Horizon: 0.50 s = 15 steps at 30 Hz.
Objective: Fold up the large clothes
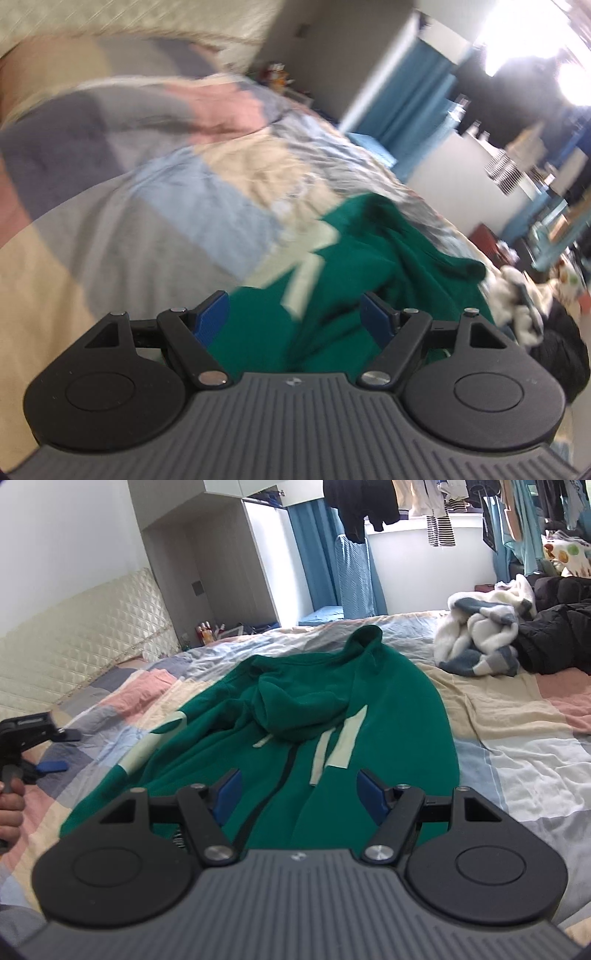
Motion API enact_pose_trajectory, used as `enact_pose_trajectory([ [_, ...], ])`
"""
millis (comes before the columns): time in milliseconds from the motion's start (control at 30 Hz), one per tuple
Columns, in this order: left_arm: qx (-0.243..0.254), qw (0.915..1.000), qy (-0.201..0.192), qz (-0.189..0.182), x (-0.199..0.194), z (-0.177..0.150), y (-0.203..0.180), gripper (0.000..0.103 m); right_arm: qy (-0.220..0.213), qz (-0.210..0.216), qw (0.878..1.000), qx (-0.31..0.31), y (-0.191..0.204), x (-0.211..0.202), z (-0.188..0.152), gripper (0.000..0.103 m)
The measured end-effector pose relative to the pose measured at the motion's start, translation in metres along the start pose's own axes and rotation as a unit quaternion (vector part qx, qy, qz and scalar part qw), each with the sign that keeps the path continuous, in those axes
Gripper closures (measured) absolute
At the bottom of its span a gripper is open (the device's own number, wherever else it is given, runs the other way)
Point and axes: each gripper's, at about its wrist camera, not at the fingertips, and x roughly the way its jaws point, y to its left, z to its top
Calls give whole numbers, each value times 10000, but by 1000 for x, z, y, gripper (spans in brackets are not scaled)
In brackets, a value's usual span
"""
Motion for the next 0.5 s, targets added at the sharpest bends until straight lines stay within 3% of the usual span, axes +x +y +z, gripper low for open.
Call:
enact_pose_trajectory([
  [267,61,9958,722,558,54,-12,43,23,211,-178,9996,-33,-7,21,-15,33],
  [400,42,9918,1224,354,83,-26,47,31,354,-341,9988,88,-15,32,-17,33],
  [500,89,9883,1521,16,95,-30,44,48,250,-401,9980,414,-20,30,-16,33],
])
